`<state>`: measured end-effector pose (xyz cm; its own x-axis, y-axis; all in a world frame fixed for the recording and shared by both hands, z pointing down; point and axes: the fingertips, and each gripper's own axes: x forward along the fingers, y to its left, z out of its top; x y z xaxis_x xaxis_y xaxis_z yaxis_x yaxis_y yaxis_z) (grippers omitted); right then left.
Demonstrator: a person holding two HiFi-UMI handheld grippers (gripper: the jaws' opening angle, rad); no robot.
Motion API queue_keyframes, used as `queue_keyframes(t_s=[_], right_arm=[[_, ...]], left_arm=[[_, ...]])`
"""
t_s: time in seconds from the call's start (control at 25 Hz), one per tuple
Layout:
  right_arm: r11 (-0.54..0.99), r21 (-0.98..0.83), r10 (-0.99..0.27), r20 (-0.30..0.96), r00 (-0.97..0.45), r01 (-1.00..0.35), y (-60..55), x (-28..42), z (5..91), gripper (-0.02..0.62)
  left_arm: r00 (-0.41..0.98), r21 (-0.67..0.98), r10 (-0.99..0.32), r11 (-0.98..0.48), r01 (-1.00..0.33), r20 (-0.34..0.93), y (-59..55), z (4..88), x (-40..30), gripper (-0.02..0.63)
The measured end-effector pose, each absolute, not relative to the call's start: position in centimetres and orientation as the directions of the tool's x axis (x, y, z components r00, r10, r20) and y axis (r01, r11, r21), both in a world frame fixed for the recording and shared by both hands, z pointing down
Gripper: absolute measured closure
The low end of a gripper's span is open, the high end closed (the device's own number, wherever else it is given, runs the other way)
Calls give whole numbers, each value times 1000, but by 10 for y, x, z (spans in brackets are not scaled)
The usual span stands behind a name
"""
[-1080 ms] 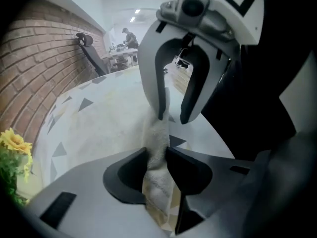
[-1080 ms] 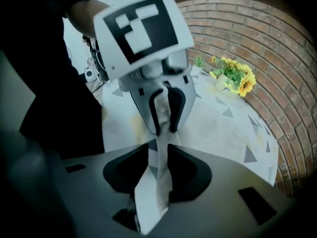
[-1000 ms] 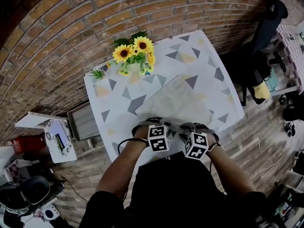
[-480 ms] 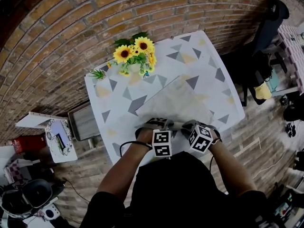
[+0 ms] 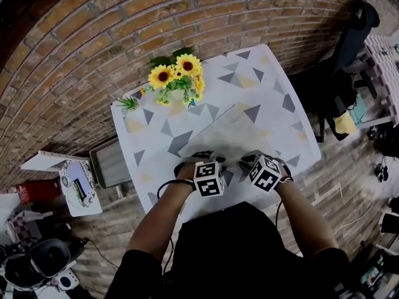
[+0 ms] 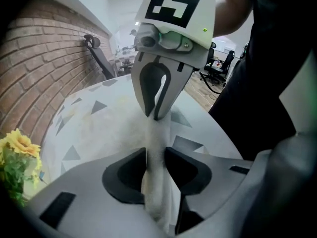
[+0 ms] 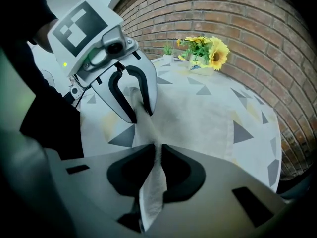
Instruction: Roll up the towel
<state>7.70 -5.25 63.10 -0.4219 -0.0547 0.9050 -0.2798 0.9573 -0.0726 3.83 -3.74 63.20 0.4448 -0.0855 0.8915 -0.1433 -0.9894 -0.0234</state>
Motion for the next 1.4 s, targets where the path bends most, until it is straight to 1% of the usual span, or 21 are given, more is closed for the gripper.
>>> queue_keyframes(t_s=[0.08,0.12,0.28,0.44,0.48,0.56,0.64,0.72,0.8,0.88,1.0,1.16,1.2,1.28,1.4], right_arm=[[956,-61,-64,910,-410,-286,-60,77,634,528],[955,-55,-71,912,-404,-292,-64,78,635,528],[935,-24,-126,911,-393,-354,-84,82,638,528],[896,12,-217,884,-414,-444,-104,85,626,526],[897,17,-227,875,-429,-441,-103,84,620,525],[921,8,-208,855,-474,-389,-90,79,611,517],[951,0,-160,855,-494,-308,-72,73,611,475],[967,15,-135,878,-459,-255,-59,74,622,415],[970,29,-130,902,-413,-243,-55,77,636,402],[969,38,-132,914,-385,-244,-53,80,645,403],[972,44,-130,919,-371,-230,-46,81,647,444],[978,-44,-41,919,-392,-204,-22,80,643,483],[976,-68,-21,916,-401,-205,-17,80,642,492],[970,-100,-1,909,-416,-220,-14,79,638,503],[961,-111,-8,905,-425,-253,-26,79,632,509]], left_arm=[[438,-68,-126,-987,-145,890,-46,628,37,439],[435,-97,-149,-986,-138,888,-50,625,37,430],[448,-146,-168,-986,-84,878,-48,615,48,430],[409,-159,-165,-986,-49,897,-49,629,49,430],[402,-156,-165,-986,-55,901,-51,632,48,430],[402,-143,-161,-987,-75,901,-55,636,47,430],[414,-124,-153,-988,-97,897,-59,636,47,431],[424,-98,-137,-989,-112,895,-62,636,46,439],[430,-70,-114,-991,-117,895,-61,636,46,465],[433,-42,-89,-992,-118,897,-56,638,46,492],[438,16,-31,-995,-103,898,-44,639,47,518],[437,133,94,-989,-60,895,-19,636,45,529],[432,135,99,-989,-54,896,-17,635,43,529],[425,95,63,-994,-55,903,-19,632,41,528],[413,-5,-29,-998,-59,910,-29,626,40,482]])
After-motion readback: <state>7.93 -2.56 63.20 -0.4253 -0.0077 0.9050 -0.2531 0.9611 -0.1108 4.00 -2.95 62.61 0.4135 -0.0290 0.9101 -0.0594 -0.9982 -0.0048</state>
